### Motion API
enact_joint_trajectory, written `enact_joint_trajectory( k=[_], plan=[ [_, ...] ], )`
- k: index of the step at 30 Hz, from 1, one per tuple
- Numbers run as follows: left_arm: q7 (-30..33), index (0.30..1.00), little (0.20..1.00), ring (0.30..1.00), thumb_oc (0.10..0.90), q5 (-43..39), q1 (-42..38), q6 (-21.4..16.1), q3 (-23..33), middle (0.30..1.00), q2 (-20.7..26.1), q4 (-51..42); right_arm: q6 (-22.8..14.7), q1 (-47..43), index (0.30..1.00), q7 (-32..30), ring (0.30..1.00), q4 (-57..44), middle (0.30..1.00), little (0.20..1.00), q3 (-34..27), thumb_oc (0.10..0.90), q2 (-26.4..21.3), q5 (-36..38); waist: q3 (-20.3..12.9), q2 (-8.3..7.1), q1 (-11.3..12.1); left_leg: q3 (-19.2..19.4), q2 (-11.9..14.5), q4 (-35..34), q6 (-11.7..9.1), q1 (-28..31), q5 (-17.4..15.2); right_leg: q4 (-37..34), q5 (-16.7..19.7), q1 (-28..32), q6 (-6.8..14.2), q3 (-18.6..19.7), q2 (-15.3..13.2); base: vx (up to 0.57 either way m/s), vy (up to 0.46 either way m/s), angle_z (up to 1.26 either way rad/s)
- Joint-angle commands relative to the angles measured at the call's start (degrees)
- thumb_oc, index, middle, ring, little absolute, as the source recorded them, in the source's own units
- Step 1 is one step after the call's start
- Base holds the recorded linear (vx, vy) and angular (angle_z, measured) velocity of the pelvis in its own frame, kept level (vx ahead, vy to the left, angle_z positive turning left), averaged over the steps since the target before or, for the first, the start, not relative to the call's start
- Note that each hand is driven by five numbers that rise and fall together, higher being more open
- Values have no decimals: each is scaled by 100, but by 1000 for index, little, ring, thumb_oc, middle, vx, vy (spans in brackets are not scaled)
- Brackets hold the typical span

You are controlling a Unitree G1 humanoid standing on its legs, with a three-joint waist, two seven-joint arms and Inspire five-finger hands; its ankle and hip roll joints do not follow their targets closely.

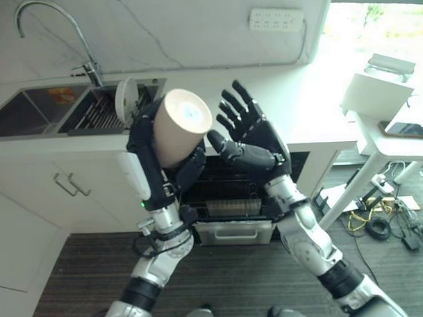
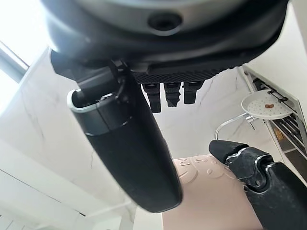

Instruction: Place the dishes in the dishwasher.

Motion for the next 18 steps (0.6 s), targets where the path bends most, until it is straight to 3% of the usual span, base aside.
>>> enact_joint_trajectory(
  k=[1,8,18],
  plan=[
    [41,300,300,300,400,69,-695,-363,-255,300,44,18,-327,-754,900,28,900,-409,900,900,-139,800,439,-69,-352,-147,7,-65,133,342,-87,46,-955,-288,-633,441,403,-40,-328,8,-10,4],
    [-165,300,300,300,400,-207,-802,-302,-406,300,10,214,-180,-955,900,79,900,-400,900,900,12,800,482,-205,-349,-171,62,-146,100,342,-66,15,-943,-288,-606,416,409,14,-326,0,0,0],
    [-259,300,300,300,400,-292,-906,-353,-563,300,-4,445,376,-1102,900,413,900,-150,900,900,293,800,501,-139,-366,-175,106,-250,56,342,-50,1,-927,-288,-580,410,414,63,-342,0,0,0]
  ],
)
